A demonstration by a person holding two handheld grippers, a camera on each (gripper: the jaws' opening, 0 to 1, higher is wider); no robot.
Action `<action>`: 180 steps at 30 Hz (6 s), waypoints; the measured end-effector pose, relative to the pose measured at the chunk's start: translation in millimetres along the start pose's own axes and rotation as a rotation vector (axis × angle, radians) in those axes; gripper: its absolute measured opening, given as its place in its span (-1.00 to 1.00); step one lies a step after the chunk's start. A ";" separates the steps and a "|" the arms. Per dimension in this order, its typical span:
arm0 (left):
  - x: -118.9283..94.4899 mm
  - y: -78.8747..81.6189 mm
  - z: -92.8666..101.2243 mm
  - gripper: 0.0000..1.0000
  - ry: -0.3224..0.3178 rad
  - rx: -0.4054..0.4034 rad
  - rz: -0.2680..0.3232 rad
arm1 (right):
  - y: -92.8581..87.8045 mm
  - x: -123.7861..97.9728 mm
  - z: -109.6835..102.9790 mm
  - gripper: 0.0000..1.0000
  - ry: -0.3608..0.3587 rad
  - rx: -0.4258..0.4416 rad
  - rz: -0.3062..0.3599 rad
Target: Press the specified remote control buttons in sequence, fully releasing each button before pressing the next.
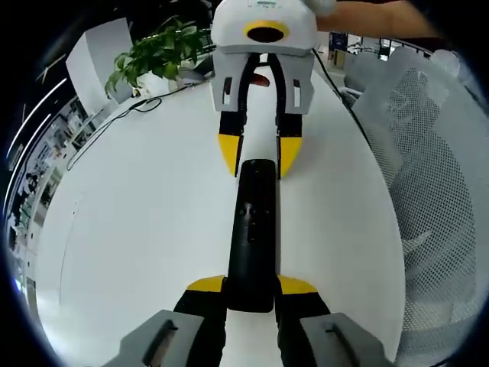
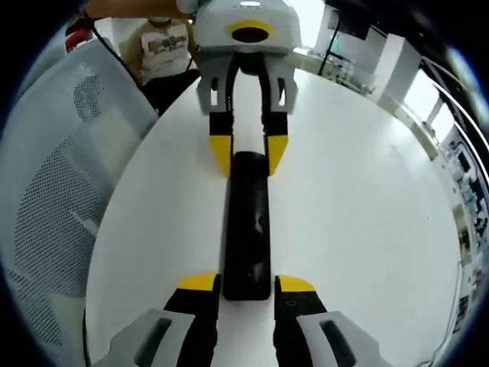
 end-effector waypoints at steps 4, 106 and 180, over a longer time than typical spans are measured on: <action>-0.1 -0.2 0.1 -0.54 0.000 -0.001 0.002 | -0.1 0.7 -0.1 -0.53 -0.001 0.009 0.006; -6.1 26.6 -130.8 -0.54 0.140 0.159 0.022 | 4.4 -28.1 120.7 -0.62 -0.231 -0.043 0.015; 29.2 8.6 -198.2 -0.51 -0.020 0.034 -0.040 | -27.3 1.2 179.7 -0.58 -0.090 -0.036 0.091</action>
Point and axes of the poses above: the point that each gripper's makers call its tool centre point, and the gripper's own axes: x roughly forward along the fingers, z roughly to its right, y roughly out of its top, the point moved 10 cm from there along -x, roughly backward along the fingers, and after that the axes turned 9 degrees about z, right-handed, at the moved point
